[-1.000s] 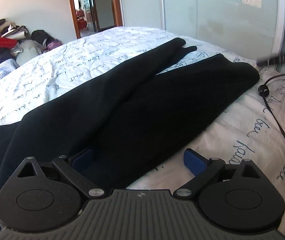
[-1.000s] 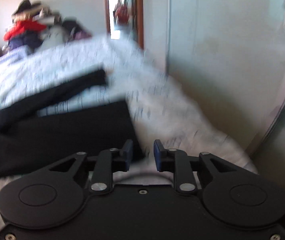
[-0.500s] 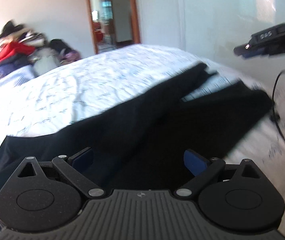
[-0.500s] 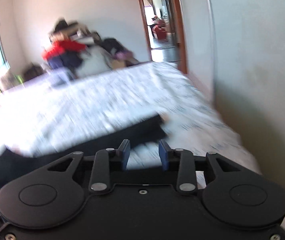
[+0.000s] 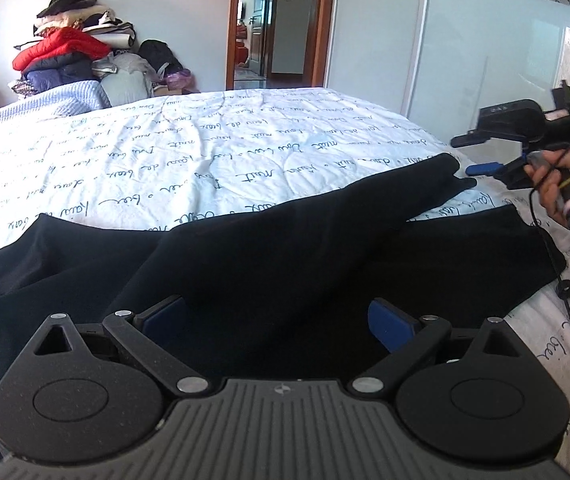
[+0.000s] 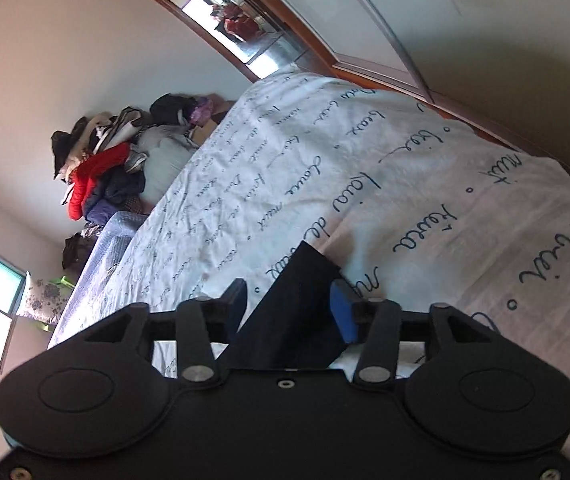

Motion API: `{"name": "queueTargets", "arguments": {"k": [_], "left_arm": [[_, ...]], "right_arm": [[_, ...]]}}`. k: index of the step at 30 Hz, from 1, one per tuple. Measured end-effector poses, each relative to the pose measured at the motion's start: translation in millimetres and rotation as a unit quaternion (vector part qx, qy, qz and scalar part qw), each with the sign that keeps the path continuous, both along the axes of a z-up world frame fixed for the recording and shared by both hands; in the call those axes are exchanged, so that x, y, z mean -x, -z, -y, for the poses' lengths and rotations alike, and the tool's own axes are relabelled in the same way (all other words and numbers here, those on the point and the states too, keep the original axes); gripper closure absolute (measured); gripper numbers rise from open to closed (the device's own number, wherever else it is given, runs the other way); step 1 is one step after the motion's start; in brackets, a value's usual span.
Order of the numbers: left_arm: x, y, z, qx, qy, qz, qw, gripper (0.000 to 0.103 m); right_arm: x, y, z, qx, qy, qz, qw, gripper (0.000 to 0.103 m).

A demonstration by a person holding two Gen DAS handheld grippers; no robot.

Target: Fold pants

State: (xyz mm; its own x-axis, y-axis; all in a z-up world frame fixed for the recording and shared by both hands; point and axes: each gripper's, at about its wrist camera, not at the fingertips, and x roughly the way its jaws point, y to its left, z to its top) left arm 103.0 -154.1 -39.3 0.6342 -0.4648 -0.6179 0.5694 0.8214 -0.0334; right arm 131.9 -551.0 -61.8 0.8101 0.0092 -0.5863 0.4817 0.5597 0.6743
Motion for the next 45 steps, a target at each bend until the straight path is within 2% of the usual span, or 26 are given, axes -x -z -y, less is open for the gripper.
{"name": "queueTargets", "arguments": {"k": [5,7,8,9,13,17,21,25,28,30,31,32,35,39,41,42,45], "left_arm": [[4.6,-0.2,3.5,-0.017,0.006,0.019,0.9997,0.004],[3.7,-0.3,3.7,-0.02,0.004,0.017,0.9997,0.004],[3.0,-0.4,3.5,-0.02,0.003,0.015,0.9997,0.004],[2.4,-0.7,3.0,-0.02,0.003,0.014,0.9997,0.004],[1.0,-2.8,4.3,-0.033,0.007,0.028,0.9991,0.003],[-3.1,-1.6,11.1,-0.07,0.011,0.057,0.9959,0.004],[-2.7,2.4,22.8,-0.114,0.026,0.092,0.9889,0.004],[9.9,7.7,36.6,-0.147,0.051,0.133,0.9788,0.004],[18.2,16.9,51.0,-0.195,0.049,0.185,0.962,0.016],[19.3,22.9,56.9,-0.219,0.048,0.206,0.9525,0.037],[18.0,24.7,57.3,-0.225,0.052,0.208,0.9506,0.042],[17.1,25.8,58.1,-0.227,0.056,0.206,0.9503,0.053],[16.9,22.3,55.0,-0.204,0.069,0.197,0.9564,0.07],[22.9,15.4,51.1,-0.177,0.085,0.208,0.9583,0.075],[20.3,15.2,51.5,-0.17,0.096,0.201,0.96,0.08],[16.8,15.4,51.5,-0.163,0.099,0.188,0.9634,0.084],[7.9,9.1,46.3,-0.119,0.088,0.145,0.9782,0.085]], "right_arm": [[-17.3,12.0,7.1,-0.023,0.008,0.001,1.0,0.054],[-20.3,13.2,7.8,-0.024,0.01,-0.001,1.0,0.059],[-19.7,13.2,8.2,-0.028,0.012,-0.001,1.0,0.077],[-18.3,12.1,8.1,-0.033,0.012,0.003,0.999,0.09],[-6.4,-14.7,-1.9,0.003,0.009,0.036,0.999,0.093],[5.0,-56.5,-12.3,0.024,-0.002,0.086,0.996,0.093],[14.0,-99.4,-22.8,0.043,-0.016,0.138,0.989,0.093],[19.5,-127.0,-32.6,0.057,-0.031,0.174,0.983,0.093],[21.9,-136.1,-38.1,0.071,-0.035,0.179,0.981,0.093],[23.7,-137.3,-40.2,0.078,-0.033,0.178,0.98,0.093],[24.4,-136.7,-40.0,0.079,-0.033,0.178,0.98,0.093],[25.4,-135.5,-39.5,0.079,-0.032,0.177,0.98,0.093],[27.2,-132.1,-37.7,0.082,-0.028,0.171,0.981,0.093],[26.1,-127.9,-34.3,0.086,-0.025,0.16,0.983,0.093],[23.2,-126.8,-33.2,0.093,-0.027,0.154,0.983,0.093],[21.4,-126.7,-32.7,0.096,-0.029,0.151,0.983,0.093],[12.8,-129.8,-29.6,0.099,-0.044,0.15,0.983,0.093]]}}
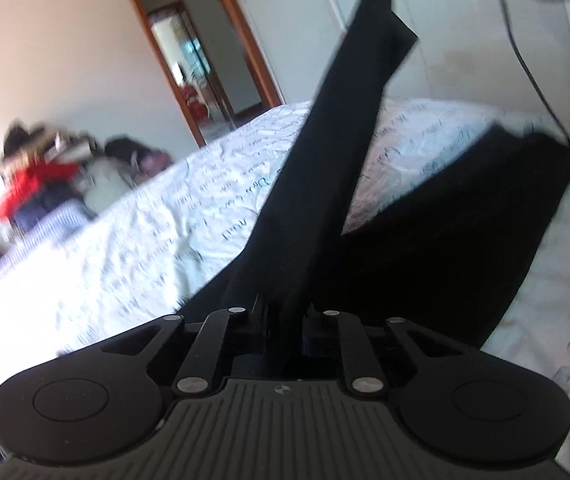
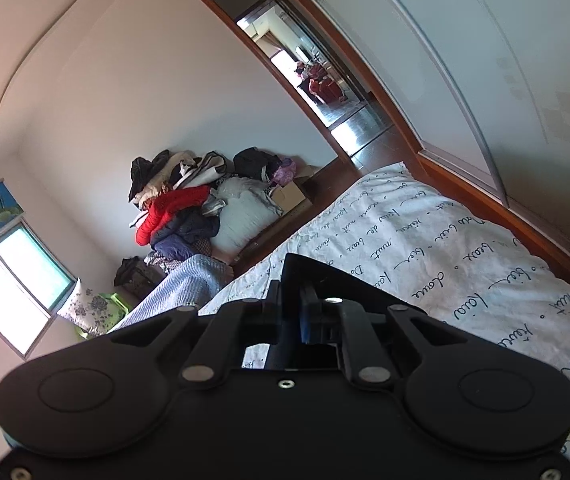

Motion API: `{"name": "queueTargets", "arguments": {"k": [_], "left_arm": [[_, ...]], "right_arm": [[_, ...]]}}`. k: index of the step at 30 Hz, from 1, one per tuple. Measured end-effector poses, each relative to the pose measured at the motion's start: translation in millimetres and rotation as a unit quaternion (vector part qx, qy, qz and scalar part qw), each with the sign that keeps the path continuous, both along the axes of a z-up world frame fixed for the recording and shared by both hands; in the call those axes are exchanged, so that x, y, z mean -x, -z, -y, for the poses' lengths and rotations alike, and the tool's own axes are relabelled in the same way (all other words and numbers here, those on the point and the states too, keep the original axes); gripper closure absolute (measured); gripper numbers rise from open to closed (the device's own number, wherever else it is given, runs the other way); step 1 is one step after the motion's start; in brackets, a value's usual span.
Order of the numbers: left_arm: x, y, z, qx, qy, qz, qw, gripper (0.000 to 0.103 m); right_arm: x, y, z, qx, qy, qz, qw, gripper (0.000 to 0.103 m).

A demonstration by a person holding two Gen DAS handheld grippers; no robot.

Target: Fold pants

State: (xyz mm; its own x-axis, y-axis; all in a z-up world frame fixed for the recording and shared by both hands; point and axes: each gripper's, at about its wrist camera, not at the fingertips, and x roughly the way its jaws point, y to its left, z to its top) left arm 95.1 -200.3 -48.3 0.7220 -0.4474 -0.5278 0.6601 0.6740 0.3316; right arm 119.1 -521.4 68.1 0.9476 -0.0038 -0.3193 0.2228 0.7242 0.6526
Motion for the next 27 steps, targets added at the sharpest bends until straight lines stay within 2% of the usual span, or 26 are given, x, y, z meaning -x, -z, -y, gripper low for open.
{"name": "queueTargets", "arguments": {"k": [2,4,6,9,11,12,14,19,21,24,27], "left_arm": [[-0.7,-6.0,-4.2,0.023,-0.005,-0.01,0.9997,0.085],[0.6,-8.6,-4.1,0.026,-0.001,-0.009,0.9996,0.085],[0.9,-7.5,-4.7,0.023,0.009,-0.025,0.9994,0.087],[-1.2,-1.7,-10.8,0.031,0.021,-0.065,0.9972,0.088],[-2.6,3.1,-11.4,0.032,0.021,-0.075,0.9965,0.088],[-2.3,6.0,-10.4,0.032,0.02,-0.075,0.9965,0.089],[-5.4,3.8,-10.3,0.04,0.016,-0.077,0.9961,0.09],[-4.5,-17.4,-21.2,0.081,0.006,-0.083,0.9933,0.092],[-5.3,-23.8,-27.3,0.091,0.012,-0.094,0.9913,0.092],[-9.7,-18.3,-32.0,0.102,0.026,-0.149,0.9831,0.092],[-23.5,-6.7,-37.7,0.131,0.019,-0.214,0.9678,0.092]], "right_arm": [[0.1,-8.0,-3.9,0.025,-0.007,0.02,0.999,0.093],[5.6,-13.0,-9.6,0.058,-0.01,0.034,0.998,0.093],[10.4,-1.0,-6.2,0.064,-0.001,0.002,0.998,0.093],[18.5,42.0,16.4,0.025,0.028,-0.073,0.997,0.093],[27.9,63.6,30.6,-0.03,0.033,-0.089,0.995,0.093],[31.0,66.6,32.3,-0.04,0.033,-0.09,0.995,0.093],[31.3,58.8,30.1,-0.029,0.028,-0.086,0.995,0.093],[27.2,3.7,14.2,0.02,0.003,-0.027,0.999,0.093],[29.1,-2.0,10.7,0.031,0.003,-0.023,0.999,0.093],[27.1,24.2,14.9,0.029,0.009,-0.077,0.997,0.093],[20.4,55.1,26.1,-0.023,0.008,-0.121,0.992,0.093]]}}
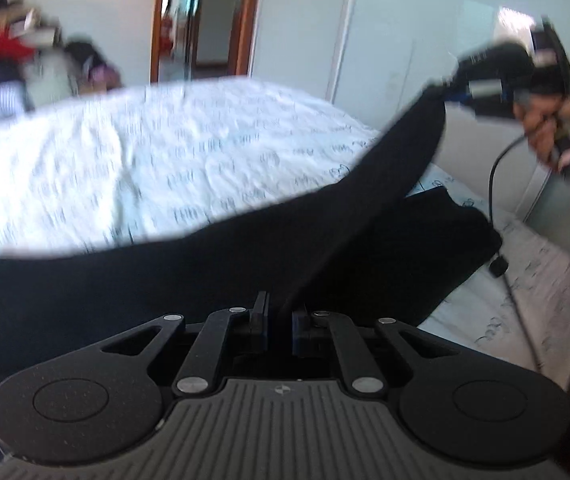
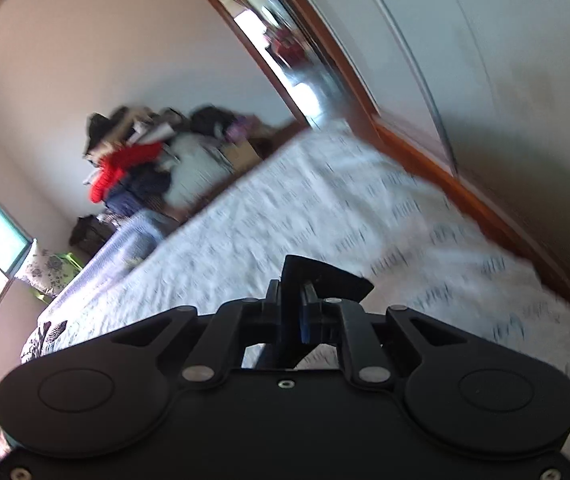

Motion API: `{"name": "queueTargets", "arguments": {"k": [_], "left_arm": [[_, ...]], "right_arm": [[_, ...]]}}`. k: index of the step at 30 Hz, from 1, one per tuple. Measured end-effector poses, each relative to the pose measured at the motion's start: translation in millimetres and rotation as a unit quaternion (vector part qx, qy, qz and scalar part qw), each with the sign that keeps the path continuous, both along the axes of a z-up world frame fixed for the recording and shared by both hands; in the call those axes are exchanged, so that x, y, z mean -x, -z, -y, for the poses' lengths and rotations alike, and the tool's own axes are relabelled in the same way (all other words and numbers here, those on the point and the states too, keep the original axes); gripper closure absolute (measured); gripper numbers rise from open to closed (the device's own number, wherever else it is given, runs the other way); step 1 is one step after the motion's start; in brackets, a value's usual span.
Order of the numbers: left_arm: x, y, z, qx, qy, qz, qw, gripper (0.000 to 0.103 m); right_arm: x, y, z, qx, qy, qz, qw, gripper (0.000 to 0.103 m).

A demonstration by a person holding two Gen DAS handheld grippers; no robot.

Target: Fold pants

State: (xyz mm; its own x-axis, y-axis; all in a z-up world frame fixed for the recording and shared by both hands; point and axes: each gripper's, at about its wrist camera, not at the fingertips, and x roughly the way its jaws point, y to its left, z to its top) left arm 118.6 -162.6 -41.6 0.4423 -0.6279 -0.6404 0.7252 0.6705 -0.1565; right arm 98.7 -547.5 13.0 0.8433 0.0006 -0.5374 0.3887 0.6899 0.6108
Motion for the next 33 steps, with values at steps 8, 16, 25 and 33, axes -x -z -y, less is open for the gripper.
{"name": "queueTargets", "arguments": {"k": [8,16,25,33], "left_arm": [[-5.0,-41.6,-25.4,0.059,-0.056,0.042,0.9958,0.092],[28.3,-2.0,-7.8,-0.015,0.044,-0.015,0.9988,0.09],[21.4,-2.5,-15.7,-0.003,0.041,-0.023,0.9989,0.09],[33.1,14.2,-9.2,-0.039,0.085,-0.048,0.9945,0.083]], "right_arm": [[-6.0,-92.2,-19.1,0.038,-0.033,0.135,0.99,0.093],[65.0,7.0,7.5,0.01,0.034,-0.017,0.999,0.093],[76.3,-29.8,-0.4,0.024,0.006,0.039,0.999,0.093],[117.9,54.1,4.6,-0.024,0.041,-0.076,0.996,0.093]]}}
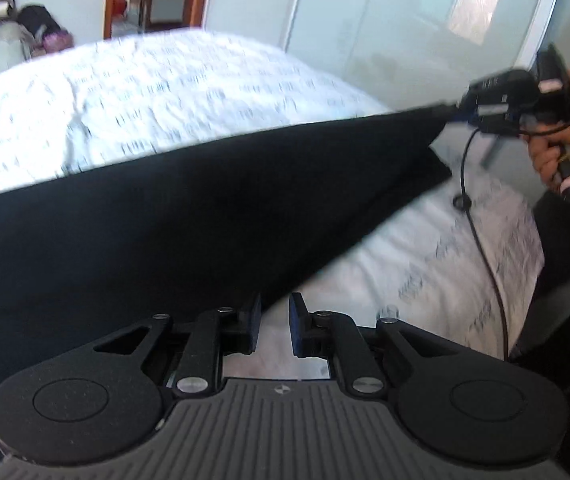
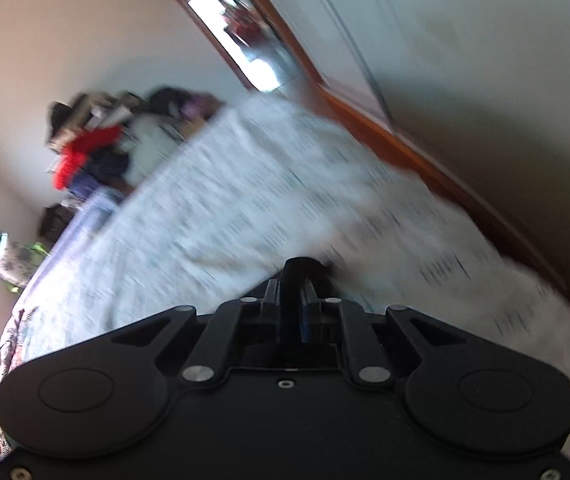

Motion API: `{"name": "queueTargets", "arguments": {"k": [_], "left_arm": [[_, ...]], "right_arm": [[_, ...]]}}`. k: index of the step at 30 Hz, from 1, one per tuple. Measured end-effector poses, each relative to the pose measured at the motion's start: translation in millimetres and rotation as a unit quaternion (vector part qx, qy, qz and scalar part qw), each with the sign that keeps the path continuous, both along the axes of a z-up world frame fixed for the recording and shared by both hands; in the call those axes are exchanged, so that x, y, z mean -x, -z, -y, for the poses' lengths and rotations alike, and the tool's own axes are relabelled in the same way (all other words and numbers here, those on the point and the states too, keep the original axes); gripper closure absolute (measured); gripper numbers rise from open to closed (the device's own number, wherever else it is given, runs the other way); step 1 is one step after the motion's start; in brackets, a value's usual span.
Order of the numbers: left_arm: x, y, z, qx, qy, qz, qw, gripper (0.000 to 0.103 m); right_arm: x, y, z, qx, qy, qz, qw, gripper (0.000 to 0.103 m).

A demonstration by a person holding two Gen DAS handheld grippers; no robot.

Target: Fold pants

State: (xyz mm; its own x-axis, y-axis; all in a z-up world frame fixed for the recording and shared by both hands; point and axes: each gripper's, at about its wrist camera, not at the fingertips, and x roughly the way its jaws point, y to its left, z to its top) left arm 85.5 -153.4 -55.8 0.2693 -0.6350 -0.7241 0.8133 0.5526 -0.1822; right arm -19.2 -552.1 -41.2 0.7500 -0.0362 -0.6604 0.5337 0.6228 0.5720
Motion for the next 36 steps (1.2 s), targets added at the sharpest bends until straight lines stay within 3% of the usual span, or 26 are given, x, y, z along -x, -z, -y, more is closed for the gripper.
{"name": "queueTargets", "arguments": {"k": [2,7,9,12,16,17,18,20,22,24,25,27,29,32,34,36], "left_arm": [[1.9,-0.5,0.2,-0.003,0.002,0.003,1.0,0.083],[0.0,-17.2,-10.2,0.014,-0.003,0.013,0.9998,0.083],[1.8,-16.1,-8.1,0.014,-0.007,0.017,0.9997,0.083],[0.5,-12.1,-12.5,0.02,-0.009,0.007,0.9997,0.083],[0.6,-19.9,-18.5,0.019,-0.011,0.005,0.9997,0.079],[1.7,-22.6,-20.9,0.022,-0.01,0.008,0.9997,0.07],[2.1,-24.5,-24.2,0.026,-0.013,0.012,0.9995,0.05],[2.6,-27.8,-30.4,0.025,-0.032,0.022,0.9989,0.026],[2.9,-32.5,-38.6,0.029,-0.051,0.036,0.9977,0.022],[-0.4,-36.1,-46.9,0.03,-0.074,0.041,0.996,0.022],[-3.2,-37.5,-50.4,0.03,-0.088,0.042,0.9947,0.022],[-9.9,-38.6,-55.7,0.019,-0.125,0.054,0.9906,0.021],[-17.3,-40.1,-59.2,-0.001,-0.163,0.07,0.9841,0.021],[-22.0,-39.8,-68.9,-0.019,-0.212,0.09,0.973,0.021],[-22.5,-39.7,-76.9,-0.023,-0.226,0.091,0.9696,0.018],[-23.7,-39.5,-86.2,-0.023,-0.23,0.084,0.9693,0.018]], "right_arm": [[7.3,11.5,1.0,-0.021,0.005,-0.005,1.0,0.093],[18.6,-24.2,-8.5,0.011,-0.006,0.051,0.999,0.093],[21.9,-20.9,-11.9,0.018,-0.005,0.039,0.999,0.093],[25.3,9.3,-10.1,0.01,0.003,-0.005,1.0,0.093],[31.9,12.8,-10.5,0.012,0.017,-0.003,1.0,0.093],[32.1,9.8,-13.3,0.031,0.018,-0.011,0.999,0.093],[32.3,8.5,-15.4,0.05,0.02,-0.024,0.998,0.087],[36.4,8.5,-17.5,0.07,0.027,-0.049,0.996,0.07],[43.6,-2.2,-31.2,0.114,0.037,-0.051,0.991,0.069],[43.9,-22.8,-63.7,0.194,0.01,-0.023,0.981,0.069],[38.9,-32.1,-85.5,0.237,-0.021,-0.01,0.971,0.069],[20.1,-41.6,-138.1,0.336,-0.1,-0.003,0.937,0.069],[-0.4,-36.1,-196.4,0.435,-0.186,-0.002,0.881,0.069],[-18.8,-9.9,-270.1,0.535,-0.294,0.008,0.792,0.071],[-26.1,7.0,-303.3,0.568,-0.343,0.01,0.748,0.072],[-30.0,18.7,-327.1,0.595,-0.37,0.011,0.713,0.073]]}}
